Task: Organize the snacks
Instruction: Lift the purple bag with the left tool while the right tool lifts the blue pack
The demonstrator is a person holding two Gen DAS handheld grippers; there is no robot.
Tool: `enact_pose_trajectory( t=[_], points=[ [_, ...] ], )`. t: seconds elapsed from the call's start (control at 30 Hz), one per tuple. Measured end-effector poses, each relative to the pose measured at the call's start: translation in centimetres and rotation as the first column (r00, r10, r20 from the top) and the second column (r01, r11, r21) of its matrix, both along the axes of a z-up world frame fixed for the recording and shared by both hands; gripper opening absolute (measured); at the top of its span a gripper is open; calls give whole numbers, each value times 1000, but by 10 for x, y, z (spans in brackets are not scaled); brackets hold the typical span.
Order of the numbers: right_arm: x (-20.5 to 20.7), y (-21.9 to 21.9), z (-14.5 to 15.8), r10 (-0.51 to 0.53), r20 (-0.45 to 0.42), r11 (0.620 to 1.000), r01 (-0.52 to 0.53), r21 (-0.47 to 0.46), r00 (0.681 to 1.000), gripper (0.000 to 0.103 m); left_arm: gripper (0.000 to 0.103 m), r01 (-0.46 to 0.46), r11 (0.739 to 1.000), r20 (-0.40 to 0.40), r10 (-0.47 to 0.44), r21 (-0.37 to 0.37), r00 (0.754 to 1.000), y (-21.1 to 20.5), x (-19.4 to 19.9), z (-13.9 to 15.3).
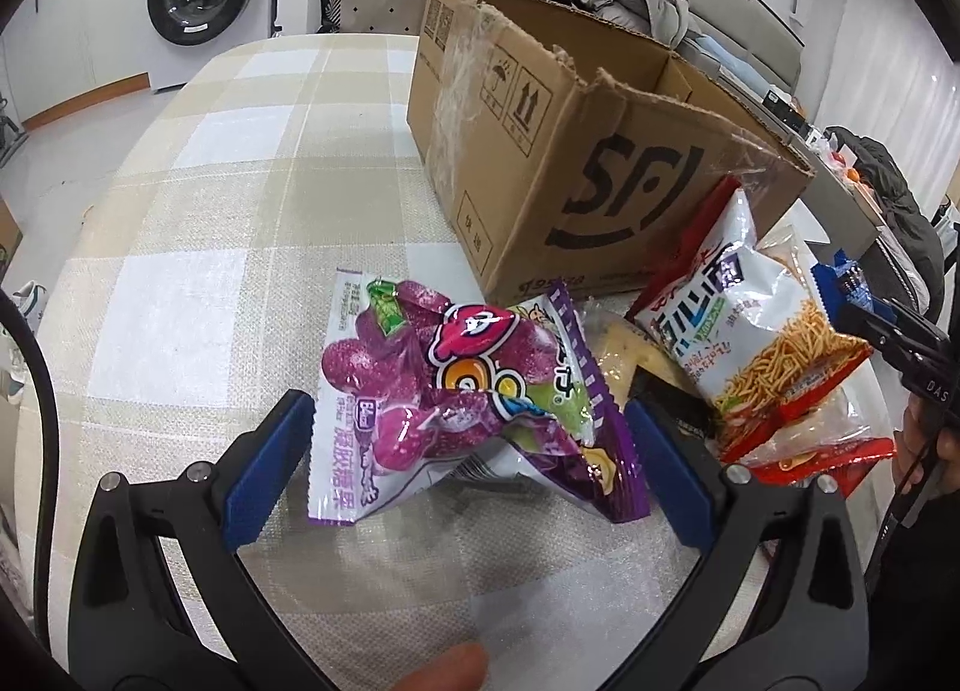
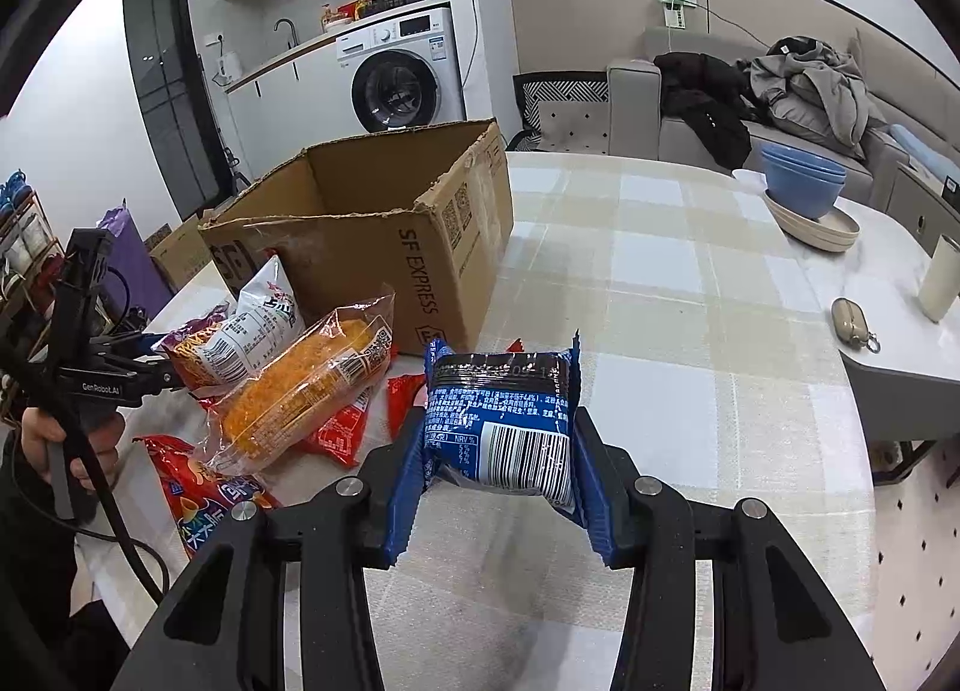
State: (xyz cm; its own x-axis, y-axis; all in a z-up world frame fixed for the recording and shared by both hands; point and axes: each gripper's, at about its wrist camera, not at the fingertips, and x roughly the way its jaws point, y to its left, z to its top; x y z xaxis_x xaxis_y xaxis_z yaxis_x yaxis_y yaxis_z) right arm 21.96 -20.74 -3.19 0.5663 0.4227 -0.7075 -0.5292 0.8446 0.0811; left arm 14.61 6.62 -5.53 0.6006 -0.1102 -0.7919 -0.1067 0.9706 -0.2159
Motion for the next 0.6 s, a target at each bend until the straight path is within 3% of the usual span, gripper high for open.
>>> enact_pose_trajectory(
  t=[0.1,0.17,0.33,0.6],
  points=[
    [0,0,0,1,-3,1000,-1,0,1000,46,95,-28,998,-6,28,54,1000,0,0,-4],
    [1,-1,-1,-1,-5,1000,1,2,1000,46,79,-9,1000,7,9,30,1000,0,0,-2],
    [1,-3,1,-2,-3,1000,2,3,1000,46,58,23,1000,31,-23,5,999,0,-3,0],
    [0,-3,2,-3,2,1000,3,5,1000,46,48,34,999,68,-36,31,997,-6,-13,6]
  ],
)
